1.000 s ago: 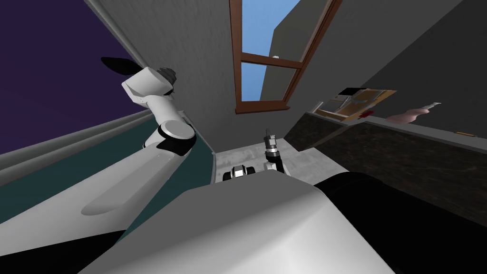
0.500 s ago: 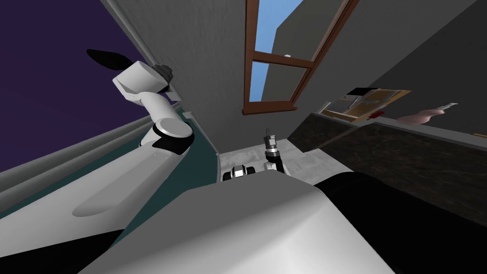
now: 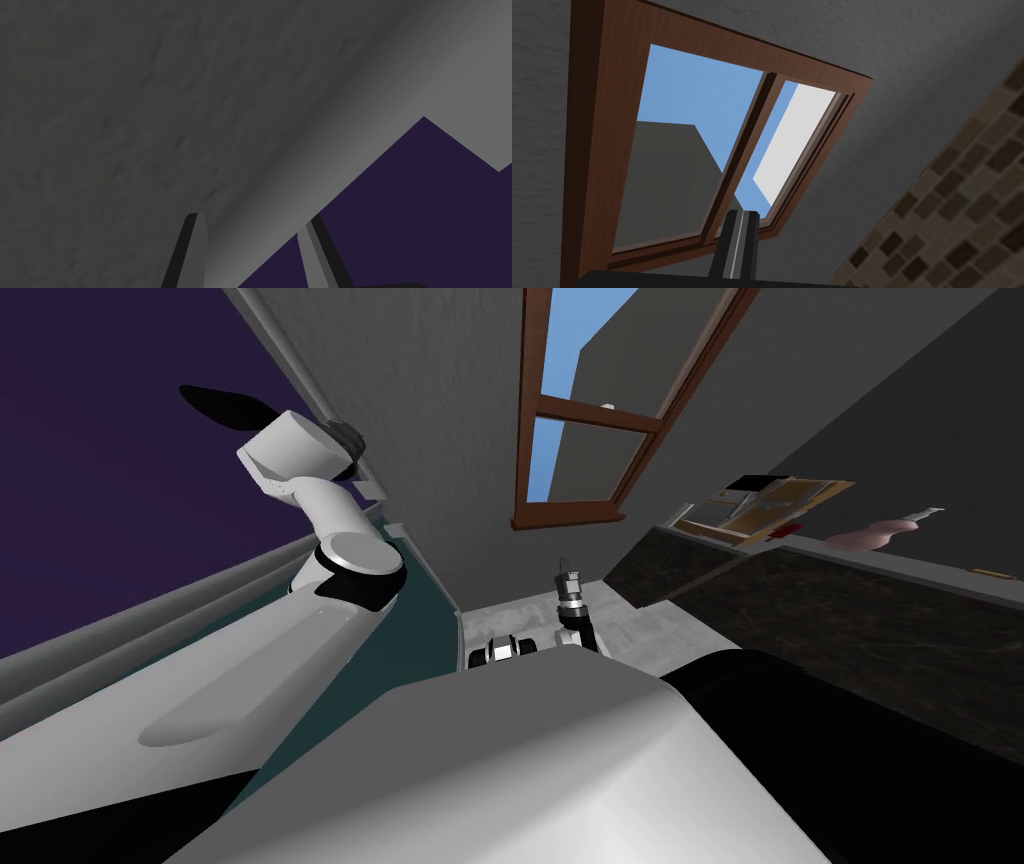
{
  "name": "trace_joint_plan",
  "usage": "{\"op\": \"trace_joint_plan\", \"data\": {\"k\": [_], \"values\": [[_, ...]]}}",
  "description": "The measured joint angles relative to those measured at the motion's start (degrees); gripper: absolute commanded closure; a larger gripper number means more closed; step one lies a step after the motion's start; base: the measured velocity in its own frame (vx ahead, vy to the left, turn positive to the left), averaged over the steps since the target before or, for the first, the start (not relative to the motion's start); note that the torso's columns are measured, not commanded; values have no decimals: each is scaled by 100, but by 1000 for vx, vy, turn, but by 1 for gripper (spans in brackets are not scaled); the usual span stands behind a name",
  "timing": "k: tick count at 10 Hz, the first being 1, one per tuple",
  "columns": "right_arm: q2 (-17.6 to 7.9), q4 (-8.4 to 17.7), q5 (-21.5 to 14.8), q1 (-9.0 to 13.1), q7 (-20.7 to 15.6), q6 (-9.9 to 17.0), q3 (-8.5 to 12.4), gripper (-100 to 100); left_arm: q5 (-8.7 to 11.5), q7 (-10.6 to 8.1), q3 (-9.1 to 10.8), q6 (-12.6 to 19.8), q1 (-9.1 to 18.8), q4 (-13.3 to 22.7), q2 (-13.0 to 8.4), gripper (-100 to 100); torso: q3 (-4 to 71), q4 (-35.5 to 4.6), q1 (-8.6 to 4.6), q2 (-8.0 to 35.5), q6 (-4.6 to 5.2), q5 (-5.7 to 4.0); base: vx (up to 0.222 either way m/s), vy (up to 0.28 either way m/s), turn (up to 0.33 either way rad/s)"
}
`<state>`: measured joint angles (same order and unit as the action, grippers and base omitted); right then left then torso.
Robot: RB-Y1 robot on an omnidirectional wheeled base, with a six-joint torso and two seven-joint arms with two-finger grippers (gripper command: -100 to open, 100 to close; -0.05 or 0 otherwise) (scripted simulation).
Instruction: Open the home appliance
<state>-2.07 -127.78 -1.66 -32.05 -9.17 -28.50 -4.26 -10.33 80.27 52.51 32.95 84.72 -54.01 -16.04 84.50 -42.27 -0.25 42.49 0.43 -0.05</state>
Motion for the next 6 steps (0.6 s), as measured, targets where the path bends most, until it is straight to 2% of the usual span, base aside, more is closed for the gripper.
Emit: {"op": "trace_joint_plan", "data": {"k": [2, 3, 4, 5, 6], "values": [[1, 0, 0, -1, 0, 0, -1, 0, 35, -15, -42, 23, 82, 13, 161, 100, -10, -11, -4, 1, -38, -2, -141, -73, -122], [1, 0, 0, 0, 0, 0, -1, 0, 56, -21, -72, 60, 93, -76, 310, 100, -12, -11, 3, 6, -35, 0, -169, -75, -156], [1, 0, 0, 0, 0, 0, -1, 0, 179, 21, -109, 91, 111, -57, 356, 100, -16, -13, 14, 10, -41, 5, -166, -106, -113], [1, 0, 0, 0, 0, 0, -1, 0, 221, 26, -131, 32, 182, 95, 401, 100, -15, -12, 10, 8, -43, 4, -108, -75, -66], [0, -1, 0, -2, 0, 0, 0, 0, 187, -1, -143, 51, 197, 52, 506, 100, -13, -21, 27, 2, -54, 6, -150, -73, -140]]}}
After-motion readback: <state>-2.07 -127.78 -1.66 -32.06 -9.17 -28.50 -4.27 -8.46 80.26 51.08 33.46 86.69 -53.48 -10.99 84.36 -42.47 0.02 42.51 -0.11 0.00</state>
